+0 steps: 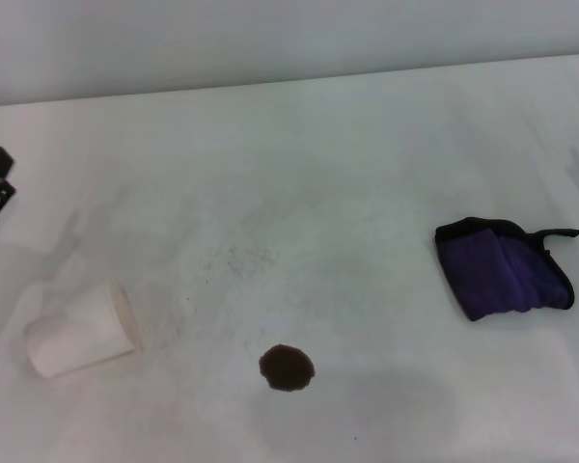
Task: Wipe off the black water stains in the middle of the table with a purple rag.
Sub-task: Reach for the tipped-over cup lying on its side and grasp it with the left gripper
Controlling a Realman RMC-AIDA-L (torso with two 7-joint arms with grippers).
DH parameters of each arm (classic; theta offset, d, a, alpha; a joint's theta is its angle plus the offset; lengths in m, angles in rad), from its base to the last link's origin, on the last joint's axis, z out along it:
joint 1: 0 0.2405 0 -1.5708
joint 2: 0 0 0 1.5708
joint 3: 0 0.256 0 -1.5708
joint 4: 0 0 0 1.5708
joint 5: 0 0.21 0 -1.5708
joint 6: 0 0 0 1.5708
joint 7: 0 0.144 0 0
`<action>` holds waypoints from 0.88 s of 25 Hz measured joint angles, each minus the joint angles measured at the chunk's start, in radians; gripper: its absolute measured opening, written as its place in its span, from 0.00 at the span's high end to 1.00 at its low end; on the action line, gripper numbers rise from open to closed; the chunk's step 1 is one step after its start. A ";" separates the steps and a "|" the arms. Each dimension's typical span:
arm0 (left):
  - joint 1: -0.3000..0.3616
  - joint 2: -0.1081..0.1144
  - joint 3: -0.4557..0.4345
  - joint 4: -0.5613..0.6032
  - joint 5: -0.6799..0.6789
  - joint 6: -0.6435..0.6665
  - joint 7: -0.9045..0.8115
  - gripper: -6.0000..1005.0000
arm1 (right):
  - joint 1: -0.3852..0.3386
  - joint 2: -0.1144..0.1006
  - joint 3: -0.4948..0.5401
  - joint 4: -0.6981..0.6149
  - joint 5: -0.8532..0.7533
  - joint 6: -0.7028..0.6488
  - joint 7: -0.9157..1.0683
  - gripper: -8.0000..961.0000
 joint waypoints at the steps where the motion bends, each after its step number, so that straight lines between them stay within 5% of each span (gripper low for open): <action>1: 0.008 0.002 0.000 0.040 0.047 0.022 -0.053 0.12 | 0.000 0.000 0.000 -0.001 0.000 0.000 0.002 0.12; 14: 0.179 0.010 -0.005 0.840 0.692 0.081 -0.867 0.12 | 0.022 0.005 0.017 0.009 0.009 0.023 0.003 0.12; 22: 0.144 0.053 -0.010 1.220 1.038 -0.140 -1.236 0.12 | 0.033 0.006 0.018 0.019 0.009 0.048 0.028 0.12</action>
